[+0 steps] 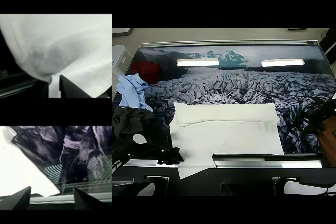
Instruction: Fold the clothes and pants, and hang the long-sleeved shirts on hangers.
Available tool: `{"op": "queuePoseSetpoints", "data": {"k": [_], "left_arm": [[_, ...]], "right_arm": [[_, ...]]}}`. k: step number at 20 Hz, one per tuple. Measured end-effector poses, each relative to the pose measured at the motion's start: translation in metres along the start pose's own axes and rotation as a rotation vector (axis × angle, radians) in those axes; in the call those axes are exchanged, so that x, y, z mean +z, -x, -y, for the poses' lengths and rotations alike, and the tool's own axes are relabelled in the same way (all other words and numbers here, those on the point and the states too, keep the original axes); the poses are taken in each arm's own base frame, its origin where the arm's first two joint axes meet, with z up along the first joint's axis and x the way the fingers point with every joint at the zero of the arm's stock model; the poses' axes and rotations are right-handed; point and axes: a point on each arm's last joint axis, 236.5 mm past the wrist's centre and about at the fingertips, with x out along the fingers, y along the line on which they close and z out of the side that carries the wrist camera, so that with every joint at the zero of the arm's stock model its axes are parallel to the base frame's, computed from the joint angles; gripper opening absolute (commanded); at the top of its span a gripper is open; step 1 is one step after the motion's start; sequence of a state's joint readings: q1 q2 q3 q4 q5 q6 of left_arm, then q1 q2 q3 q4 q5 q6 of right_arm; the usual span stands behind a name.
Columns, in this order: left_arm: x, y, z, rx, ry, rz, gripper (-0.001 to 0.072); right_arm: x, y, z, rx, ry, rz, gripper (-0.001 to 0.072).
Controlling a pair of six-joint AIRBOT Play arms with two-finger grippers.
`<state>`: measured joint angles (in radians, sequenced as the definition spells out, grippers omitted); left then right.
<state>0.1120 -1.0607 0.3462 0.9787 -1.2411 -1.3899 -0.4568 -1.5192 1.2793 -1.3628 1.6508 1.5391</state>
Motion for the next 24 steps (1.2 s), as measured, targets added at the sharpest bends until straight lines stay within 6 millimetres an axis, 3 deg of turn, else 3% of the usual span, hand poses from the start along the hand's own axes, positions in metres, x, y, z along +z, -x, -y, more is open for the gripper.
{"op": "queuePoseSetpoints", "data": {"k": [4, 8, 13, 14, 15, 17, 21, 24], "left_arm": [[0.0, -0.003, 0.002, 0.0, -0.006, 0.004, 0.0018], [0.0, -0.003, 0.001, 0.012, -0.02, 0.01, 0.0017], [0.005, 0.002, -0.003, 0.038, -0.047, 0.041, 0.0017], [0.006, 0.003, -0.003, 0.041, -0.051, 0.047, 0.0017], [0.006, 0.004, -0.003, 0.044, -0.055, 0.052, 0.0017], [0.007, 0.005, -0.003, 0.045, -0.06, 0.059, 0.0017], [0.016, 0.014, 0.0, 0.049, -0.074, 0.099, 0.0016], [0.036, 0.038, 0.011, 0.046, -0.106, 0.17, 0.0015]], "right_arm": [[-0.029, -0.028, 0.008, -0.008, -0.004, -0.078, 0.068], [-0.068, -0.071, 0.004, 0.044, 0.015, -0.163, 0.0678], [-0.091, -0.105, -0.009, 0.133, 0.023, -0.196, 0.0672], [-0.096, -0.109, -0.012, 0.15, 0.02, -0.211, 0.06], [-0.099, -0.112, -0.014, 0.164, 0.017, -0.215, 0.0474], [-0.097, -0.119, -0.014, 0.167, 0.018, -0.198, 0.0072], [-0.093, -0.121, -0.019, 0.19, 0.027, -0.175, 0.0044], [-0.084, -0.11, -0.022, 0.194, 0.051, -0.143, 0.0043]]}}
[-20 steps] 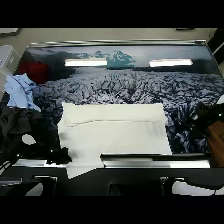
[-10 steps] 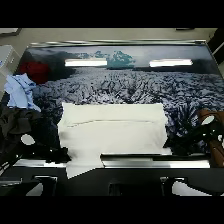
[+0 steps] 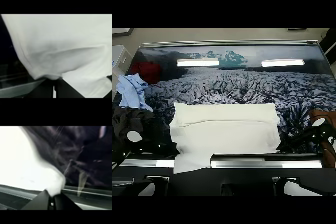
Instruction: Fold the clothes and pants, and hang the long-sleeved shirts on hangers.
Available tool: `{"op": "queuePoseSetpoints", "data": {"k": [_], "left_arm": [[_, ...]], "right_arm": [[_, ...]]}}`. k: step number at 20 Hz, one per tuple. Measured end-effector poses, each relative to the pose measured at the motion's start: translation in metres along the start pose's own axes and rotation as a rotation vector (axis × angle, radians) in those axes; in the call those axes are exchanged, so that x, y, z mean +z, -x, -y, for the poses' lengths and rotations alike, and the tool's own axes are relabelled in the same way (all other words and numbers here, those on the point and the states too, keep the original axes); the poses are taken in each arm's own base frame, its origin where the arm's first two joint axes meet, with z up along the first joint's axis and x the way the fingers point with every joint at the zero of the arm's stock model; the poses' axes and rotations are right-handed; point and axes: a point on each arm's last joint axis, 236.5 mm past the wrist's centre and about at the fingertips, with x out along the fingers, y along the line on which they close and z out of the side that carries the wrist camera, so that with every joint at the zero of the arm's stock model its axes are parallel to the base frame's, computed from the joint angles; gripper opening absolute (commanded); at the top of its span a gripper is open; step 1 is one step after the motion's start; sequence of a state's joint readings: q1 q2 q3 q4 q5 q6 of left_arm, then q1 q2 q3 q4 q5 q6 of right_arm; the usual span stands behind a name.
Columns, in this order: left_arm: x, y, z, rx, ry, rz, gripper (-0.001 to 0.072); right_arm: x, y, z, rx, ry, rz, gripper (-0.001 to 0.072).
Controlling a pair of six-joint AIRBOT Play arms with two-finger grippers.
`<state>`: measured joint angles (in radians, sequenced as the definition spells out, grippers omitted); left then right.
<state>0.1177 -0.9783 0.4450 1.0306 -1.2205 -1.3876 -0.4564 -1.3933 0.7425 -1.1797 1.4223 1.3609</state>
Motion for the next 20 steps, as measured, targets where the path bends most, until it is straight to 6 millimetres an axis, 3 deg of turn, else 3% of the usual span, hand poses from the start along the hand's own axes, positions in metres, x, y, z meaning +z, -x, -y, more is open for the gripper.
{"op": "queuePoseSetpoints", "data": {"k": [2, 4, 8, 11, 16, 20], "left_arm": [[0.021, 0.017, 0.008, -0.001, -0.027, 0.058, 0.0015], [0.044, 0.033, 0.016, 0.001, -0.052, 0.107, 0.0014], [0.096, 0.061, 0.027, 0.02, -0.09, 0.192, 0.0015], [0.139, 0.073, 0.03, 0.033, -0.104, 0.234, 0.0015], [0.202, 0.071, 0.042, 0.01, -0.113, 0.252, 0.0015], [0.234, 0.065, 0.046, -0.004, -0.11, 0.271, 0.0016]], "right_arm": [[0.005, 0.016, -0.018, 0.02, 0.041, 0.012, 0.0042], [0.023, 0.033, -0.034, -0.003, 0.083, 0.076, 0.0043], [0.081, 0.07, -0.073, -0.038, 0.141, 0.254, 0.0042], [0.12, 0.088, -0.089, -0.044, 0.137, 0.324, 0.0042], [0.171, 0.094, -0.108, 0.015, 0.119, 0.42, 0.0044], [0.192, 0.087, -0.118, 0.078, 0.1, 0.449, 0.0046]]}}
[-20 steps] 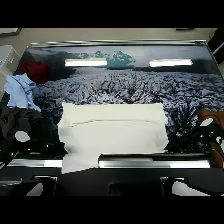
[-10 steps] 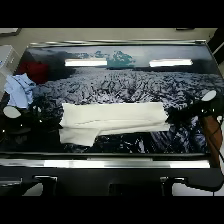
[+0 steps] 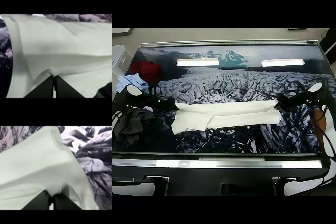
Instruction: Fold the clothes and pants, and hang the long-sleeved shirts on hangers.
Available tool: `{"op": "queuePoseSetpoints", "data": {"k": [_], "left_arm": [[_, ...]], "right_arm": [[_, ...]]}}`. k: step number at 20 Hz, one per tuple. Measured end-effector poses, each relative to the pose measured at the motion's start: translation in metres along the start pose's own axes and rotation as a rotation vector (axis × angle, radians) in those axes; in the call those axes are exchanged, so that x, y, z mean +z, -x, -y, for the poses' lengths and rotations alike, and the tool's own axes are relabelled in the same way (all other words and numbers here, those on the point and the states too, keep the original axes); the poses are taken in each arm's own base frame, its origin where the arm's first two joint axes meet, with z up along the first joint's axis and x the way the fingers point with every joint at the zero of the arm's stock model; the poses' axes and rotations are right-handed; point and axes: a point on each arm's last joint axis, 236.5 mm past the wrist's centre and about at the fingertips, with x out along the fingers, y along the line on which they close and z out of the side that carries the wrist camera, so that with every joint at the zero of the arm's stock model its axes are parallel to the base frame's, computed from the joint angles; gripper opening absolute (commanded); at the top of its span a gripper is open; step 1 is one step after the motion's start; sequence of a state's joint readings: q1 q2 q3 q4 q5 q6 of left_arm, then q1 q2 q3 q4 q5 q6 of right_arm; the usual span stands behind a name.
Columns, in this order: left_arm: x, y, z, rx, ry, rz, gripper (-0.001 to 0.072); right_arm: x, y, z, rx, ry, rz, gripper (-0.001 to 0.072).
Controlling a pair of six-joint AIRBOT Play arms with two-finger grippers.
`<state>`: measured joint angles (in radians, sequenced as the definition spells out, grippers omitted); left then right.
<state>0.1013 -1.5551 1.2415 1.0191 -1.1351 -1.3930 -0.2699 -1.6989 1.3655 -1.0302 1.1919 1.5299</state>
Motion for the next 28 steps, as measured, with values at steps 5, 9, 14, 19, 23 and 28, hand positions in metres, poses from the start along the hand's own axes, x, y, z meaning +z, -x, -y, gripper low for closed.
{"op": "queuePoseSetpoints", "data": {"k": [5, 9, 14, 19, 23, 28], "left_arm": [[0.018, -0.017, -0.006, 0.005, 0.029, 0.026, 0.0029], [0.017, -0.026, -0.01, 0.005, 0.04, 0.007, 0.0666], [0.028, 0.009, -0.005, -0.01, 0.028, 0.037, 0.0662], [0.036, 0.052, 0.031, -0.058, -0.024, 0.12, 0.0658], [0.036, 0.07, 0.078, -0.125, -0.084, 0.18, 0.065], [0.038, 0.05, 0.14, -0.19, -0.168, 0.234, 0.0047]], "right_arm": [[0.003, -0.014, -0.001, 0.032, -0.029, -0.012, 0.006], [0.006, -0.012, -0.002, 0.04, -0.069, -0.012, 0.0622], [0.01, 0.014, 0.02, 0.042, -0.087, -0.039, 0.072], [0.005, -0.004, 0.029, 0.112, -0.109, -0.112, 0.072], [-0.009, -0.03, 0.003, 0.197, -0.092, -0.194, 0.0358], [-0.017, -0.026, -0.03, 0.248, -0.008, -0.225, 0.0044]]}}
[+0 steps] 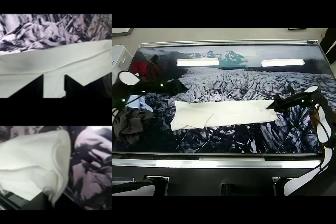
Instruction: Fold the clothes and pants, and hang the long-sleeved shirts on hangers.
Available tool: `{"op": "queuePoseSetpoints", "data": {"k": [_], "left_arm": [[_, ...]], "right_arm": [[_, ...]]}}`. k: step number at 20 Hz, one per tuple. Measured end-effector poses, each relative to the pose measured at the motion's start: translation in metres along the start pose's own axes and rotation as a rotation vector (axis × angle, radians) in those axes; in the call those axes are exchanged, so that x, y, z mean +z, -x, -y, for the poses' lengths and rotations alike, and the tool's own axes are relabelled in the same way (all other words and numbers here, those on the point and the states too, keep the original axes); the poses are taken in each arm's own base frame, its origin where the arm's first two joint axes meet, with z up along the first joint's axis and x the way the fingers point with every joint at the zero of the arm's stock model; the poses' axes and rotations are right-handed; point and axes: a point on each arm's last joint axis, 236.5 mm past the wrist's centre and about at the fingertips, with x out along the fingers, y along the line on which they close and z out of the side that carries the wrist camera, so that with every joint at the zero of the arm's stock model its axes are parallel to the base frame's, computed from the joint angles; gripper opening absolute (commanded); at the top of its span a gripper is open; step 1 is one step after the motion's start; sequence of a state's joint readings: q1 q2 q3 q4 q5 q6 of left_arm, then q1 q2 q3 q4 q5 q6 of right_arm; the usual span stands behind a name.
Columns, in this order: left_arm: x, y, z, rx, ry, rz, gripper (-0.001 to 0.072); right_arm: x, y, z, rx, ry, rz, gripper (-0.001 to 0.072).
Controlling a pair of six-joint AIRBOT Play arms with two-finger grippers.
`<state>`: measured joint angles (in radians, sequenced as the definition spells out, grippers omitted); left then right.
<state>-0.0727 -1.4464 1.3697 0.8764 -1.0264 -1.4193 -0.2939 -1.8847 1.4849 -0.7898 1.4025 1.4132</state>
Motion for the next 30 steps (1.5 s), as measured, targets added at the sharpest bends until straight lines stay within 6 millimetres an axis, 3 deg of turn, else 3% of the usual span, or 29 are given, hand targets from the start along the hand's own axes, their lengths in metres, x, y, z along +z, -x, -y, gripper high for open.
{"op": "queuePoseSetpoints", "data": {"k": [2, 4, 9, 14, 20, 23, 25, 28, 30], "left_arm": [[-0.012, -0.032, 0.023, -0.025, -0.031, -0.026, 0.0021], [-0.037, -0.07, 0.041, -0.043, -0.02, -0.089, 0.002], [-0.101, -0.148, 0.067, -0.089, 0.101, -0.241, 0.002], [-0.159, -0.208, 0.116, -0.219, 0.297, -0.337, 0.0019], [-0.183, -0.263, 0.196, -0.36, 0.523, -0.285, 0.0018], [-0.186, -0.281, 0.232, -0.427, 0.561, -0.283, 0.0017], [-0.182, -0.282, 0.239, -0.458, 0.532, -0.285, 0.0015], [-0.169, -0.263, 0.226, -0.465, 0.361, -0.332, 0.0015], [-0.154, -0.235, 0.199, -0.408, 0.192, -0.373, 0.0016]], "right_arm": [[-0.004, 0.019, -0.032, 0.043, 0.057, 0.027, 0.0044], [-0.014, 0.041, -0.065, 0.065, 0.124, 0.058, 0.0044], [-0.059, 0.091, -0.138, 0.08, 0.271, 0.133, 0.0044], [-0.099, 0.117, -0.186, 0.09, 0.377, 0.187, 0.0045], [-0.143, 0.127, -0.227, 0.12, 0.452, 0.2, 0.0046], [-0.15, 0.127, -0.233, 0.121, 0.446, 0.2, 0.0046], [-0.146, 0.125, -0.232, 0.113, 0.438, 0.212, 0.0046], [-0.135, 0.111, -0.235, 0.12, 0.427, 0.213, 0.0046], [-0.131, 0.091, -0.245, 0.14, 0.441, 0.191, 0.0046]]}}
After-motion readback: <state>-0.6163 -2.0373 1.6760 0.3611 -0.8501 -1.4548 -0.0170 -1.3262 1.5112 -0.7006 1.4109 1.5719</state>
